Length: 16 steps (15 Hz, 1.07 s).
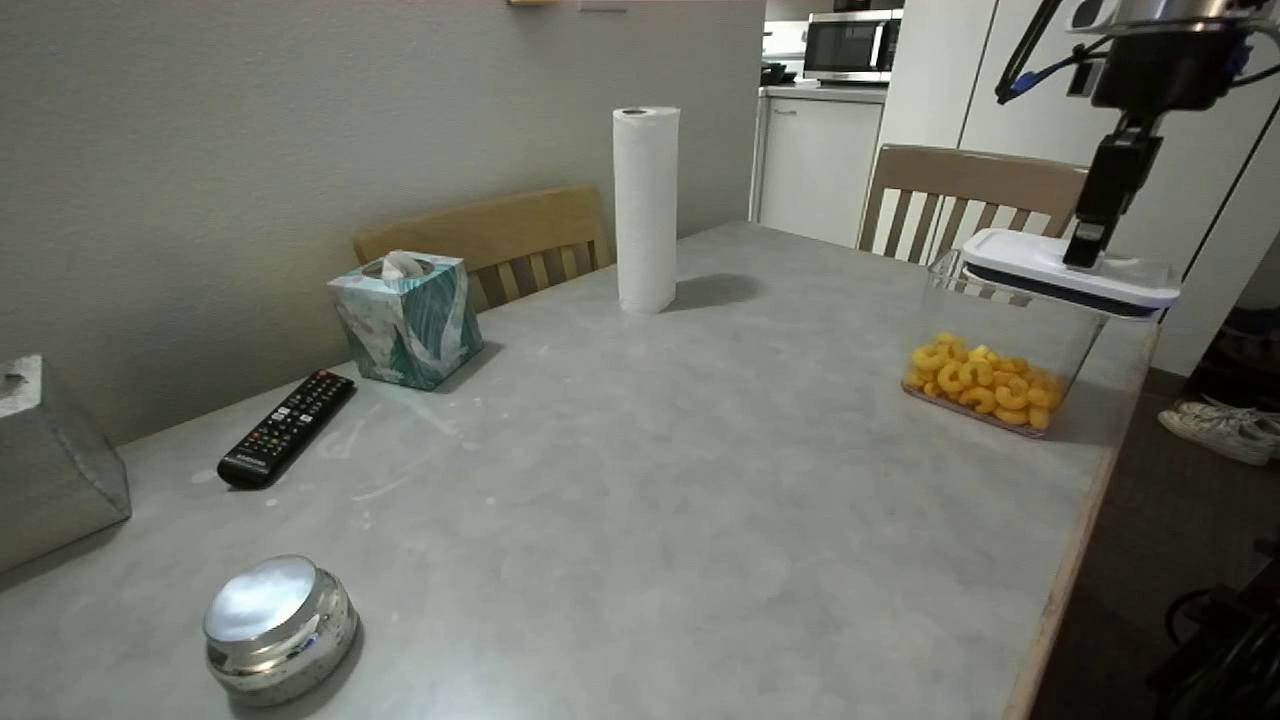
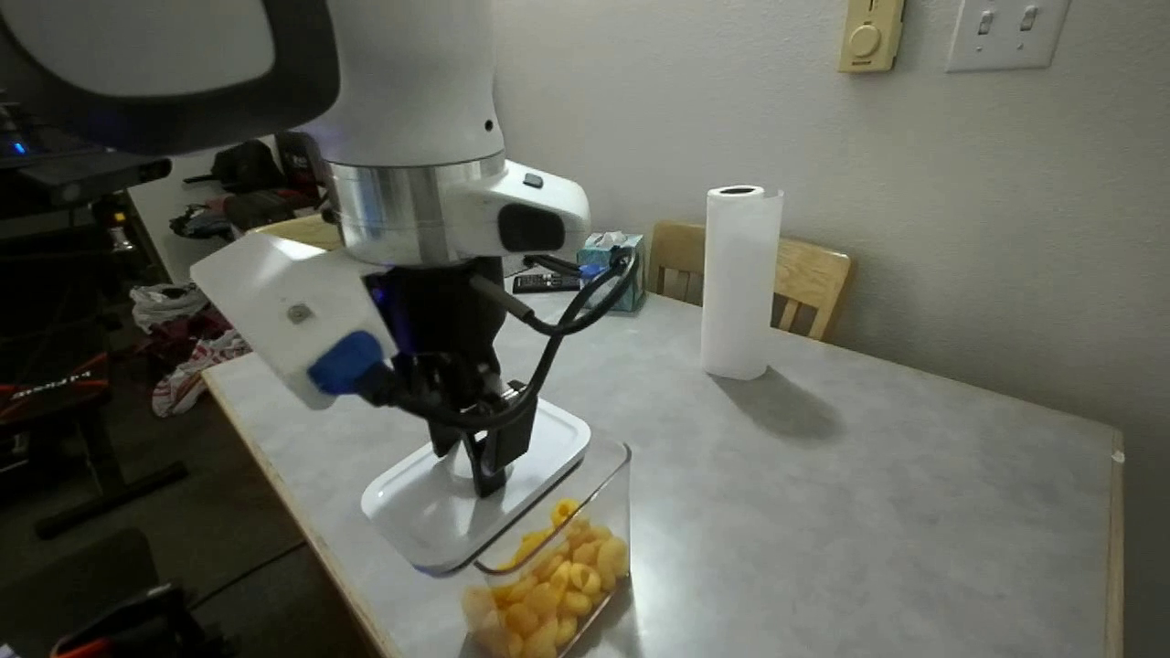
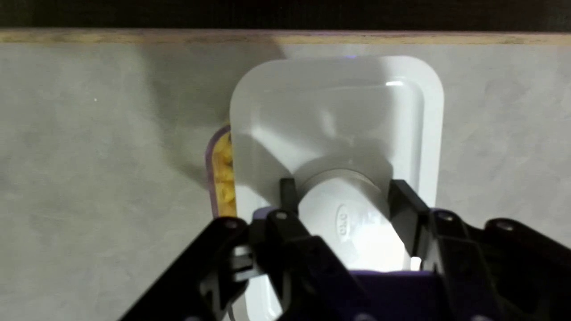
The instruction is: Cover the container with the white lid and then press the button atop the lid
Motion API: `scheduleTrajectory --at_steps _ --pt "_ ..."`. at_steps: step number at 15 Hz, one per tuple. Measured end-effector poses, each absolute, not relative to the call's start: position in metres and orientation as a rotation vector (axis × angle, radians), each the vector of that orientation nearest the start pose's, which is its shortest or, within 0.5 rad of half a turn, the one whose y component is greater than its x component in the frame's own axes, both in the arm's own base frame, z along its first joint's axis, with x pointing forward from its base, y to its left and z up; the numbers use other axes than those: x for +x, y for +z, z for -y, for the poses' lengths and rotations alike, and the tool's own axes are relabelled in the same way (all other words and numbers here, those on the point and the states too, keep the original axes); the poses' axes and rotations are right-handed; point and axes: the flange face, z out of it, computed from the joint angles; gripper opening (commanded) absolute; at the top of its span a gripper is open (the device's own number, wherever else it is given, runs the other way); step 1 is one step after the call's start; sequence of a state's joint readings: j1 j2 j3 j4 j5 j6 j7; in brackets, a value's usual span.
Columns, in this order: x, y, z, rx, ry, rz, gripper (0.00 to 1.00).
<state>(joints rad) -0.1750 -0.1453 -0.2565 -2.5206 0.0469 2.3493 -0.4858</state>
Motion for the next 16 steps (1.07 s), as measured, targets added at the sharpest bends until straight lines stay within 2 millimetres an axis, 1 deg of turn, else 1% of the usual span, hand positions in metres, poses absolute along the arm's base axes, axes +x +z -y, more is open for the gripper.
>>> scheduleTrajectory --at_steps 4,7,11,14,16 --pt "0.419 0.333 0.193 -3.080 -0.022 0.102 0.28" --pt "0.428 0.333 0.199 -3.086 -0.022 0.141 0.28" --pt "0.434 0.323 0.202 -3.081 0.005 0.167 0.28" --pt "0.437 0.319 0.203 -3.077 0.013 0.159 0.28" --pt "0.437 0.312 0.204 -3.069 0.031 0.147 0.28"
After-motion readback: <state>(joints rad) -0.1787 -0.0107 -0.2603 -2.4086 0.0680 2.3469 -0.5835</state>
